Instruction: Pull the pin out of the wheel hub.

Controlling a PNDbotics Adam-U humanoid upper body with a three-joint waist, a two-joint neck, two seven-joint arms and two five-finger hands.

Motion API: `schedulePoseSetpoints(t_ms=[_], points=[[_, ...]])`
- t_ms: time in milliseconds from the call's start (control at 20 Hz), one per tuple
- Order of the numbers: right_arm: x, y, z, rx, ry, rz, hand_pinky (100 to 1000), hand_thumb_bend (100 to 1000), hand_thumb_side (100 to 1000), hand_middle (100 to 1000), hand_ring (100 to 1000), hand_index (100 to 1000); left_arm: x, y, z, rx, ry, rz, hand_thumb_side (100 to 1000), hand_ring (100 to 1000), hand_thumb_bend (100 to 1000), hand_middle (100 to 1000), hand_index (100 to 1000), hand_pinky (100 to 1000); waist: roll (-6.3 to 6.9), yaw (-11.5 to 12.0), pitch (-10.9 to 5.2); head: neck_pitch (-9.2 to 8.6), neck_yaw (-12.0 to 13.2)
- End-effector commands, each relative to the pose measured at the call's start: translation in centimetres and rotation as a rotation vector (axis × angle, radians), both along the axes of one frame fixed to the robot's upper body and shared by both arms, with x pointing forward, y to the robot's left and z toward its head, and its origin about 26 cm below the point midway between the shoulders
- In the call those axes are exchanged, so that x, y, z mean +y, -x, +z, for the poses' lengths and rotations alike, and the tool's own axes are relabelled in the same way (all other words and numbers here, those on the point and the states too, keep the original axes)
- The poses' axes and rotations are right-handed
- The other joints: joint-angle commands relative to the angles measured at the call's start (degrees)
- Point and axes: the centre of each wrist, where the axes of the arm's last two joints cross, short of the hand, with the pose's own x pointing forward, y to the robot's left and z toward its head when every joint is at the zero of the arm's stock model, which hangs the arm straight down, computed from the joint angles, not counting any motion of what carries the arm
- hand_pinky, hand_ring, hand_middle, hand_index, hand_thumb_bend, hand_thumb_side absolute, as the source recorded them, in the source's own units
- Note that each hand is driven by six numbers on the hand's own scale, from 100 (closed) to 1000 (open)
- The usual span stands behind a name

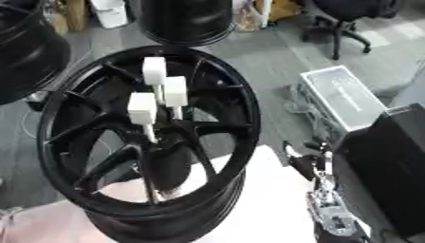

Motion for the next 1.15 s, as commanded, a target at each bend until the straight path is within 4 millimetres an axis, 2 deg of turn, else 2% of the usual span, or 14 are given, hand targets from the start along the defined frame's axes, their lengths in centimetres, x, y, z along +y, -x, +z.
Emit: schedulePoseSetpoints(t_ms=[50,150,200,300,400,550,650,750,1000,1150], points=[[-0.2,-0.3,0.7,-0.024,0.009,0.003,545,444,187,691,501,861,-0.5,0.3,2.1,-0.13,0.063,0.026,764,411,572,741,788,308,0.03,0.03,-0.37,-0.08,-0.12],[-0.2,-0.4,0.7,-0.025,0.009,0.004,545,444,187,691,501,861,-1.2,0.6,2.6,-0.152,0.093,0.033,764,411,572,741,788,308,0.05,0.0,-0.33,-0.11,-0.09],[-0.1,-0.4,0.8,-0.028,0.005,0.004,545,443,187,691,502,861,-1.3,0.8,2.6,-0.152,0.113,0.041,835,422,462,683,751,356,-0.19,0.19,-0.08,-0.25,-0.34],[0.6,-0.6,0.6,-0.036,-0.022,0.002,546,443,186,691,502,861,-1.6,1.7,1.7,-0.166,0.191,0.083,839,427,446,675,747,381,-1.69,0.95,0.5,-0.23,-0.69],[1.0,-0.7,0.6,-0.04,-0.034,0.004,546,443,186,692,503,861,-1.8,3.0,0.6,-0.178,0.284,0.149,844,431,443,676,748,392,-2.19,1.13,0.63,-0.19,-0.73],[0.9,-0.7,0.6,-0.041,-0.03,0.006,546,443,187,692,504,861,-1.8,5.2,-1.2,-0.187,0.42,0.266,847,438,428,676,744,407,-1.93,1.07,0.5,-0.16,-0.44],[0.9,-0.6,0.6,-0.04,-0.026,0.008,546,442,186,692,504,861,-2.0,6.4,-1.7,-0.214,0.503,0.331,844,439,422,674,742,411,-1.6,0.92,0.36,-0.03,-0.09],[0.9,-0.6,0.6,-0.039,-0.023,0.01,547,442,185,692,504,861,-3.3,6.9,-1.8,-0.239,0.587,0.361,839,440,410,668,738,416,-1.34,0.92,0.28,-0.05,-0.02],[0.6,-0.6,0.7,-0.04,-0.014,0.007,546,441,186,691,504,861,-8.0,7.3,-1.4,-0.269,0.785,0.361,833,443,400,663,735,423,-0.84,1.11,0.09,-0.19,-0.12],[0.6,-0.6,0.7,-0.039,-0.013,0.007,546,441,185,692,505,861,-9.1,7.6,-0.8,-0.269,0.826,0.354,833,444,399,662,733,425,-0.73,1.2,0.02,-0.15,-0.16]])
